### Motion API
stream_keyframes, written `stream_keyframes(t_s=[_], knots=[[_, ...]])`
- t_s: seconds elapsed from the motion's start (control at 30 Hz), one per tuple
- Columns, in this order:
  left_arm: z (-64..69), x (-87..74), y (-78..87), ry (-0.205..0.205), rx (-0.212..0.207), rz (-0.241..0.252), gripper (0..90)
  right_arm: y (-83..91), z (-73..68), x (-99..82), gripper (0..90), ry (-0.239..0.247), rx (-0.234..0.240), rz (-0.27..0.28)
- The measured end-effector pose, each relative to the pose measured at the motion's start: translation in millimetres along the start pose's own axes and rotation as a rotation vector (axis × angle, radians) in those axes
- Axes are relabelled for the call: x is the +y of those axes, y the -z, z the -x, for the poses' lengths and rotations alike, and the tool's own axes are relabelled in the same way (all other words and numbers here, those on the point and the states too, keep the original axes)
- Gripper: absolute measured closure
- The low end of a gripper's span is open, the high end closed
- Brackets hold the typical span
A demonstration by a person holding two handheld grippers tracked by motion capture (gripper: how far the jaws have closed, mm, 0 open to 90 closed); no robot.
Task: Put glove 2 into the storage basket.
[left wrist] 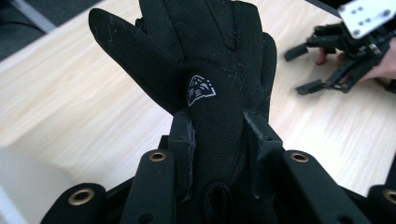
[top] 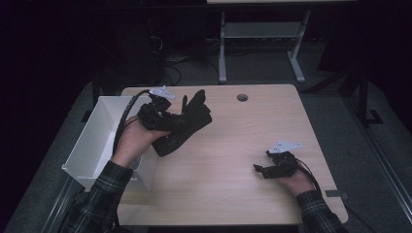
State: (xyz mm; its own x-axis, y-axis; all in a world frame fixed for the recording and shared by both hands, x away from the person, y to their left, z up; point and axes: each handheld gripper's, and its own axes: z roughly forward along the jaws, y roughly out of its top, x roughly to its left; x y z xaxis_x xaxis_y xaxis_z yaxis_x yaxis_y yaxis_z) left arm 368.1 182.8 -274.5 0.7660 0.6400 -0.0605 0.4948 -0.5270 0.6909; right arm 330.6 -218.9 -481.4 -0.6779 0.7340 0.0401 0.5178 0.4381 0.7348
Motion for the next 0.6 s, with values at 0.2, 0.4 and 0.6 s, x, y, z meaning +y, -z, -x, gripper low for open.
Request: stream_keyframes(t_s=[0.2,0.4,0.6], knots=[[-22.5,-13.5,25.3,0.060,0.054,0.030,67.5,-0.1,-0.1,0.0,21.5,-0.001,-0.001,0.000],[-50.0,-36.6,51.0,0.129,0.149,0.036,67.5,-0.1,-0.3,0.1,21.4,-0.002,-0.001,0.000],[-81.4,-72.6,68.4,0.243,0.236,0.035,67.4,-0.2,-0.5,0.2,21.2,-0.002,-0.002,-0.001]])
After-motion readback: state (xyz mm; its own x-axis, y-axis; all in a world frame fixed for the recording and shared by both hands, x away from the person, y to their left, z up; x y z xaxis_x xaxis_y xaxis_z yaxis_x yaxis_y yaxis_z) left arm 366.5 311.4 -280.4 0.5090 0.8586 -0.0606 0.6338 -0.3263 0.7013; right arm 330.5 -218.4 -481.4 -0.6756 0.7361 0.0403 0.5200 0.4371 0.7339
